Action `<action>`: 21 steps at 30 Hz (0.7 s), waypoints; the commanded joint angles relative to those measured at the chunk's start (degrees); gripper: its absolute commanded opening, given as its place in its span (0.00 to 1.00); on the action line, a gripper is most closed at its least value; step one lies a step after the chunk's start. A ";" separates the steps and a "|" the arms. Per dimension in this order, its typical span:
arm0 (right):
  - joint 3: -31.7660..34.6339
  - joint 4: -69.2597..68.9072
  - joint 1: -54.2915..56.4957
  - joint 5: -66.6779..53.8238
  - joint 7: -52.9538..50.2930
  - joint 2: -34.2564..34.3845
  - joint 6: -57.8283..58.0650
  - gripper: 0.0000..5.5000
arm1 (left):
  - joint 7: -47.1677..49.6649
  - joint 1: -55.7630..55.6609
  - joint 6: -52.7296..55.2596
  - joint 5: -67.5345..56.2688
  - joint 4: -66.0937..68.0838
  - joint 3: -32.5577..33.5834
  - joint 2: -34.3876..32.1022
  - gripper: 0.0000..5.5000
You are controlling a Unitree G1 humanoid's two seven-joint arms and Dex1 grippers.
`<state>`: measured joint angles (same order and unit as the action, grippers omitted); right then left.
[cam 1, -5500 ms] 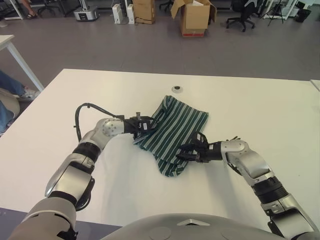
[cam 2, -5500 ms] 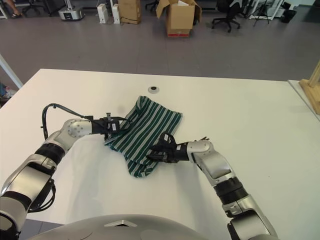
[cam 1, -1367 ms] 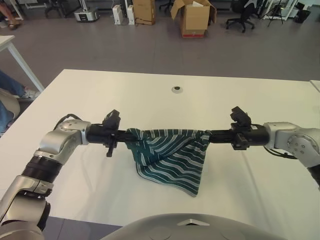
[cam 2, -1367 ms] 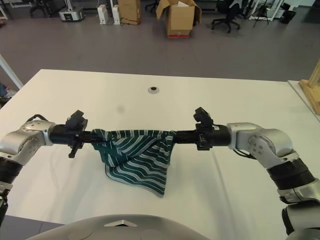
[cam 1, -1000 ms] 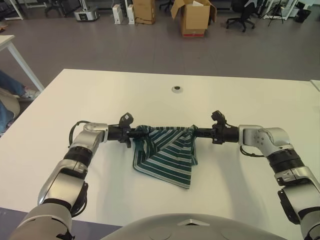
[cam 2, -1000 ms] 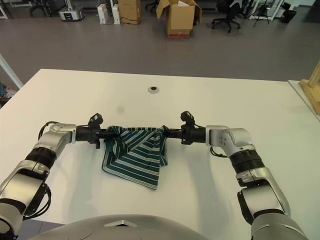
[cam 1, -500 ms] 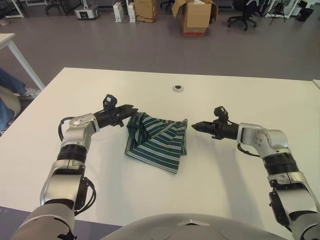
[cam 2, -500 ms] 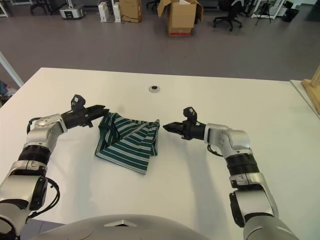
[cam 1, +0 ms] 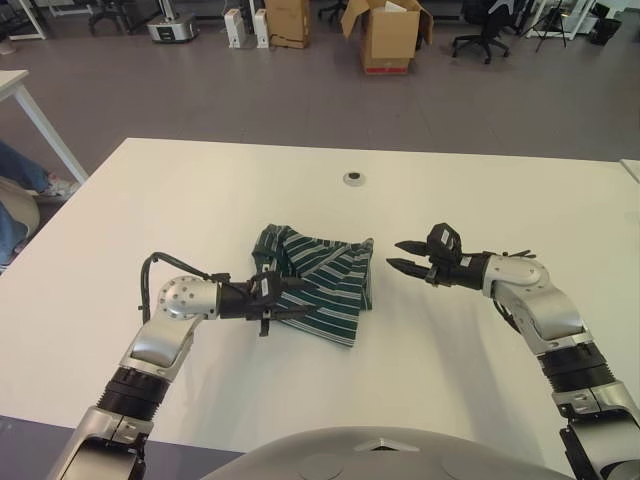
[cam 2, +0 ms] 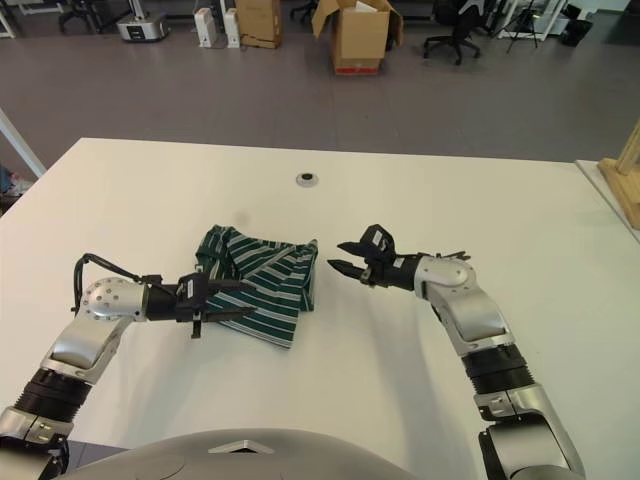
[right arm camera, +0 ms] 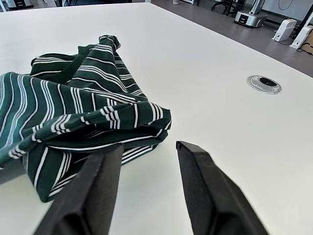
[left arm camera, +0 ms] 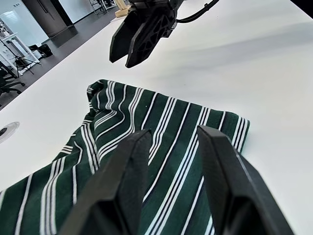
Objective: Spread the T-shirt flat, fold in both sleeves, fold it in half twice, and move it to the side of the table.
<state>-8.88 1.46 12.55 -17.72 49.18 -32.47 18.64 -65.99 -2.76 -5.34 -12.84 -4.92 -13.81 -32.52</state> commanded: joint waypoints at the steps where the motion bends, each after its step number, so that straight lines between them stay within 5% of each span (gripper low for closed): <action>1: 2.00 -0.42 -1.21 0.25 -1.02 0.36 0.04 0.37 | 4.46 2.95 0.70 4.66 -0.91 -2.63 0.74 0.31; 21: 4.17 -0.90 -1.39 0.40 -2.14 1.71 0.44 0.38 | 7.03 -1.92 7.10 18.66 6.19 -15.56 0.25 0.26</action>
<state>-5.25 1.34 11.08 -17.81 47.56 -30.91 18.95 -57.75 -6.09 -2.71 2.51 -0.74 -27.64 -29.60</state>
